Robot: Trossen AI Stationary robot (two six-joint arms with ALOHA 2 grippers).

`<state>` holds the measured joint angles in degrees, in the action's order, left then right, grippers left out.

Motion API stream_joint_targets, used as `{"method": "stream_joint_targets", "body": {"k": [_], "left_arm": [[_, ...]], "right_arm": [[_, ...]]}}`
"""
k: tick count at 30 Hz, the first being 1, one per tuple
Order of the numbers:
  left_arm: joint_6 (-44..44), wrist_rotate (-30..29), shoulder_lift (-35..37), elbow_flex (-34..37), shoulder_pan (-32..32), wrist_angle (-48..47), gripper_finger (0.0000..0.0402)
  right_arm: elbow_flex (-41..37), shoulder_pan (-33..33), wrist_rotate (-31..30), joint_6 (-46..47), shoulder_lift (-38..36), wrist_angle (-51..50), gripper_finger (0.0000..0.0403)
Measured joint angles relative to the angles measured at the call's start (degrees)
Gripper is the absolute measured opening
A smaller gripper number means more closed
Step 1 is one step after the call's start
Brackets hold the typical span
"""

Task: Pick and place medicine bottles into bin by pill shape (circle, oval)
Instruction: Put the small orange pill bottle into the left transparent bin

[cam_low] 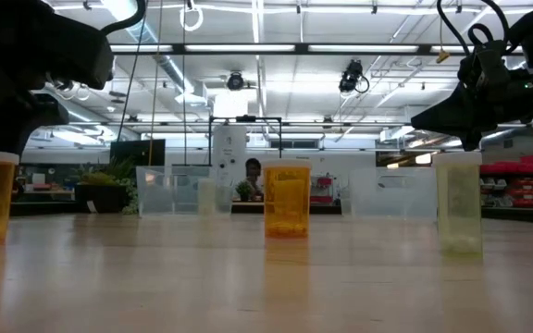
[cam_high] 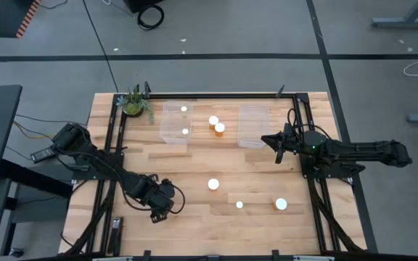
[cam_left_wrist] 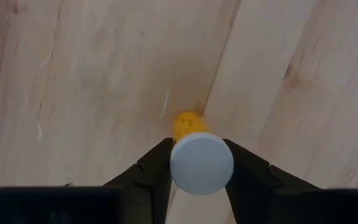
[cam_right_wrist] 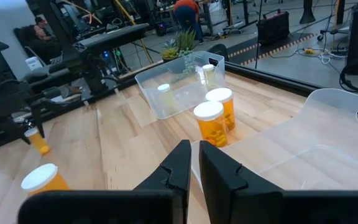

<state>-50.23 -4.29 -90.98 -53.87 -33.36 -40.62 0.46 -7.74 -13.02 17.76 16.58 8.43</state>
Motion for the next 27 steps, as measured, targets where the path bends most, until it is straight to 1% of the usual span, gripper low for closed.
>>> {"method": "stream_joint_targets", "body": {"k": [3,5,7,11,14,21,27], "left_arm": [[1.2,0.0,0.0,-0.3,0.1,-0.1,0.0113],[2.3,0.0,0.0,-1.1,0.5,-0.2,0.0106],[4.0,-0.1,0.0,-2.0,1.4,-0.5,0.0106],[9.1,-1.0,0.0,-4.9,4.1,-3.4,0.0124],[14.6,-2.0,0.0,-7.3,7.3,-5.7,0.0128],[28.8,-2.2,0.0,-12.2,16.9,-7.6,0.0114],[38.2,-2.1,0.0,-16.2,23.7,-9.4,0.0126]], "right_arm": [[0.0,0.0,0.0,0.0,0.0,0.0,0.0039],[0.0,0.0,0.0,0.0,0.0,0.0,0.0039],[0.0,0.0,0.0,0.0,0.0,0.0,0.0039],[0.0,0.0,0.0,0.0,0.0,0.0,0.0039],[0.0,0.0,0.0,0.0,0.0,0.0,0.0039],[0.0,0.0,0.0,0.0,0.0,0.0,0.0039],[0.0,0.0,0.0,0.0,0.0,0.0,0.0039]]}}
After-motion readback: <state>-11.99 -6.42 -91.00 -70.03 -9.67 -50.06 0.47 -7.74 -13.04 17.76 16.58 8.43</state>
